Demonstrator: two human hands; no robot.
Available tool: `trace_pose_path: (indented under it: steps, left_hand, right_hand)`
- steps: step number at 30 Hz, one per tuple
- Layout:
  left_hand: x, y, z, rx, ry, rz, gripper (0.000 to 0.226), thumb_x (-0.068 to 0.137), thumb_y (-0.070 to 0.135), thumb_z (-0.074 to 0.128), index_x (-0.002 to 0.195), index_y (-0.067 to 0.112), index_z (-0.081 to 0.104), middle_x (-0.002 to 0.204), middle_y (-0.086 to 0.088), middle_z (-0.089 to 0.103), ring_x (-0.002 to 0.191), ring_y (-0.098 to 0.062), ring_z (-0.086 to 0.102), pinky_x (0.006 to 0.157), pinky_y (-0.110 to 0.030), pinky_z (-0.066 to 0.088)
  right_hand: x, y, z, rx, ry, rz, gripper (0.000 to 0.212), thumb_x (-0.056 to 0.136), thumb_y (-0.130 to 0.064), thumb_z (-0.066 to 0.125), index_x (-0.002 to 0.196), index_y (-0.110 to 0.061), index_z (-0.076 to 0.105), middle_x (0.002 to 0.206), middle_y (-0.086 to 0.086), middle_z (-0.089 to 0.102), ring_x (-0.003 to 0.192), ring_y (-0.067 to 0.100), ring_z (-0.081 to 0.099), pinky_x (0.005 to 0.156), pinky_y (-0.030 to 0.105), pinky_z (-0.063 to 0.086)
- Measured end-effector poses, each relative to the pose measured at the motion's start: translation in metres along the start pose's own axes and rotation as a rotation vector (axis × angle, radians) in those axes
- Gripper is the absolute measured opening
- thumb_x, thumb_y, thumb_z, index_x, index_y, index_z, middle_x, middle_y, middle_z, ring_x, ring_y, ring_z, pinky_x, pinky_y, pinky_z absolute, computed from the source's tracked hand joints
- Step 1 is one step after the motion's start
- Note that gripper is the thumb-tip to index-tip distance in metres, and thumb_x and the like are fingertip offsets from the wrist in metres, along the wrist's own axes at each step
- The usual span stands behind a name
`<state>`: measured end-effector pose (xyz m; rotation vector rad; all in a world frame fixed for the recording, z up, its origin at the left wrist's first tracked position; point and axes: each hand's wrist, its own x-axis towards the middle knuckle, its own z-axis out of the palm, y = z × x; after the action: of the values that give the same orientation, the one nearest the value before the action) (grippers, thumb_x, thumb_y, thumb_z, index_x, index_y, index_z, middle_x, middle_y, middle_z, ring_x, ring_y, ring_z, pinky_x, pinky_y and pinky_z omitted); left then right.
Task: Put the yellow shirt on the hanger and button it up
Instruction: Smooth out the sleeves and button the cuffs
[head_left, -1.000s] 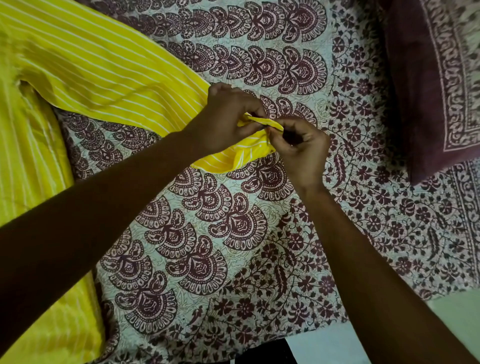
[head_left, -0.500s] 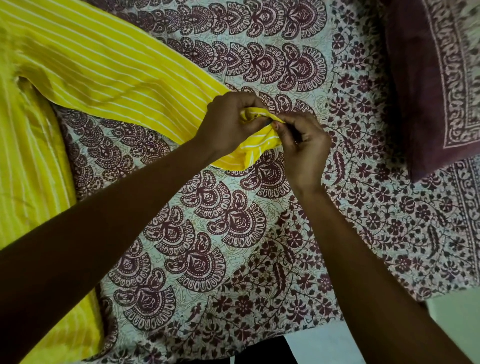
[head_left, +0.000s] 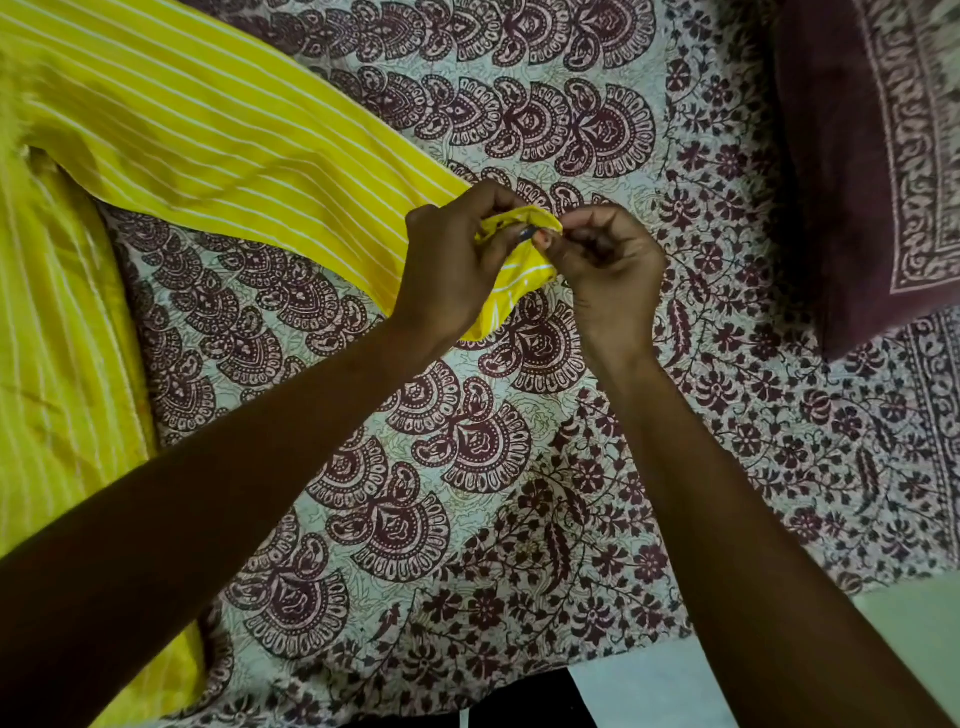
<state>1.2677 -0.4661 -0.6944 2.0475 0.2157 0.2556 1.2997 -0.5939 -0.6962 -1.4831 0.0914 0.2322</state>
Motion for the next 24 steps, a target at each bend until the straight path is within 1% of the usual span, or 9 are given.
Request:
trace_pose_path:
  steps: [4, 10, 13, 14, 16, 18, 20, 22, 24]
  left_hand:
    - [0.0, -0.004, 0.004, -0.013, 0.074, -0.042, 0.018, 0.086, 0.022, 0.057, 0.091, 0.007, 0.065, 0.075, 0.001, 0.066, 0.068, -0.01, 0.057, 0.062, -0.025, 0.041]
    - [-0.006, -0.006, 0.012, -0.13, 0.026, -0.143, 0.01, 0.083, 0.016, 0.059, 0.087, 0.01, 0.066, 0.076, 0.011, 0.063, 0.067, 0.014, 0.055, 0.063, -0.011, 0.042]
    - [-0.007, -0.003, 0.012, -0.183, -0.064, -0.215, 0.017, 0.086, 0.025, 0.052, 0.081, 0.012, 0.063, 0.06, 0.019, 0.058, 0.056, 0.008, 0.052, 0.056, -0.018, 0.042]
    - [-0.004, -0.003, 0.01, -0.192, -0.104, -0.265, 0.028, 0.088, 0.032, 0.047, 0.072, 0.011, 0.058, 0.052, 0.016, 0.054, 0.049, 0.004, 0.046, 0.051, -0.024, 0.039]
    - [0.004, -0.009, 0.004, -0.219, -0.196, -0.347, 0.05, 0.087, 0.042, 0.039, 0.067, 0.0, 0.056, 0.054, -0.001, 0.056, 0.054, -0.011, 0.047, 0.053, -0.034, 0.038]
    - [0.014, -0.015, -0.007, -0.291, -0.304, -0.382, 0.036, 0.091, 0.03, 0.046, 0.071, 0.007, 0.064, 0.056, -0.001, 0.06, 0.058, -0.014, 0.051, 0.053, -0.029, 0.043]
    - [0.021, -0.015, -0.017, -0.328, -0.429, -0.401, 0.016, 0.091, 0.006, 0.052, 0.085, 0.012, 0.066, 0.051, 0.014, 0.063, 0.053, 0.001, 0.054, 0.054, -0.015, 0.044]
    - [0.027, -0.014, -0.021, -0.365, -0.506, -0.386, 0.023, 0.088, -0.001, 0.055, 0.109, 0.008, 0.059, 0.054, 0.021, 0.065, 0.056, 0.008, 0.057, 0.06, -0.007, 0.045]
    - [0.031, -0.012, -0.025, -0.323, -0.529, -0.334, 0.027, 0.087, 0.001, 0.057, 0.114, 0.006, 0.056, 0.057, 0.02, 0.066, 0.059, 0.009, 0.057, 0.062, -0.006, 0.046]
  right_hand:
    - [0.005, -0.006, 0.006, -0.063, -0.031, -0.018, 0.033, 0.072, 0.016, 0.066, 0.074, -0.014, 0.052, 0.065, -0.008, 0.059, 0.06, 0.0, 0.053, 0.06, 0.014, 0.046]
    - [0.0, 0.002, 0.006, -0.331, 0.016, -0.213, 0.038, 0.079, 0.011, 0.056, 0.081, -0.023, 0.039, 0.074, -0.009, 0.046, 0.066, 0.003, 0.045, 0.067, 0.022, 0.041]
    - [-0.004, 0.007, 0.004, -0.635, -0.014, -0.424, 0.019, 0.08, 0.011, 0.046, 0.083, -0.008, 0.047, 0.077, 0.004, 0.055, 0.07, 0.018, 0.052, 0.067, 0.03, 0.042]
    - [-0.004, 0.008, 0.003, -0.715, -0.029, -0.493, 0.012, 0.081, 0.009, 0.043, 0.082, -0.002, 0.049, 0.077, 0.011, 0.056, 0.072, 0.024, 0.052, 0.067, 0.033, 0.041]
    - [-0.005, 0.009, 0.003, -0.806, -0.076, -0.593, 0.013, 0.081, 0.004, 0.039, 0.079, 0.001, 0.051, 0.077, 0.017, 0.057, 0.073, 0.027, 0.049, 0.066, 0.038, 0.041]
    - [-0.007, 0.01, 0.002, -0.849, -0.141, -0.698, 0.014, 0.082, 0.005, 0.04, 0.082, -0.005, 0.049, 0.076, 0.016, 0.059, 0.074, 0.024, 0.046, 0.066, 0.036, 0.04]
    - [-0.008, 0.011, 0.001, -0.846, -0.15, -0.728, 0.021, 0.083, 0.007, 0.045, 0.086, -0.014, 0.045, 0.079, 0.014, 0.061, 0.077, 0.02, 0.045, 0.068, 0.03, 0.038]
    - [-0.009, 0.008, 0.001, -0.771, -0.092, -0.673, 0.027, 0.085, 0.007, 0.05, 0.085, -0.019, 0.044, 0.082, 0.009, 0.062, 0.079, 0.019, 0.05, 0.071, 0.026, 0.04]
    - [-0.01, 0.006, 0.002, -0.677, -0.047, -0.598, 0.031, 0.083, 0.007, 0.055, 0.082, -0.022, 0.045, 0.082, -0.001, 0.059, 0.079, 0.022, 0.056, 0.075, 0.029, 0.046]
